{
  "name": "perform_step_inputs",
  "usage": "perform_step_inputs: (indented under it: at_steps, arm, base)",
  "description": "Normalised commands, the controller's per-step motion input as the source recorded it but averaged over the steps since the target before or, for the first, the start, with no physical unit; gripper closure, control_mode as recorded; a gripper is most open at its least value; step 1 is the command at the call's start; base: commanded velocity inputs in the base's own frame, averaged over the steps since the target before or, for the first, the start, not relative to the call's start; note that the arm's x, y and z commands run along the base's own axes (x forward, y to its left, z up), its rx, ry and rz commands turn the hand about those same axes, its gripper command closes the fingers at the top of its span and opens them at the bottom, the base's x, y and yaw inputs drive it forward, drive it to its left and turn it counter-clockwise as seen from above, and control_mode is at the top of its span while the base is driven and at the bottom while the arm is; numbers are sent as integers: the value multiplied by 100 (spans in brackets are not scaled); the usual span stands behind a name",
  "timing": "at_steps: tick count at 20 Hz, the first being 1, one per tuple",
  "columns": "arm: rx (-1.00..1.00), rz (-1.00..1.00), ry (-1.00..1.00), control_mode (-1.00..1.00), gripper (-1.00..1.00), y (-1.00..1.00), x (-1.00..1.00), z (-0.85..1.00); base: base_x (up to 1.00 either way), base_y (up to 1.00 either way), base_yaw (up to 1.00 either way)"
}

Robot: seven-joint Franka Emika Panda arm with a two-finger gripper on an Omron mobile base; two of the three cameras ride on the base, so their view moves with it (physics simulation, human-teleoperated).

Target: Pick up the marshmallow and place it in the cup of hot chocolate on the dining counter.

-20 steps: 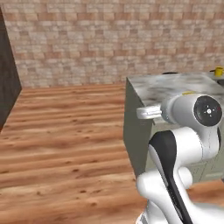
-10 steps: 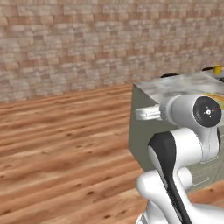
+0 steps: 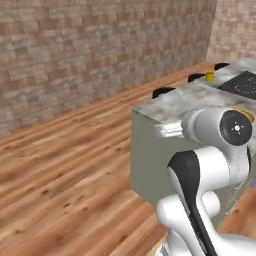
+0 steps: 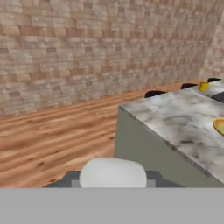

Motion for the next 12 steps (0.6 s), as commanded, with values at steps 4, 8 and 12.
perform_step_inputs:
  at_steps: [4, 8, 12]
  arm:
    - [0, 0, 0, 100, 100, 0, 0, 0]
    - [0, 0, 0, 100, 100, 0, 0, 0]
    - [0, 0, 0, 100, 100, 0, 0, 0]
  base:
    - [97, 100, -58]
    - [73, 100, -44]
    - [51, 100, -37]
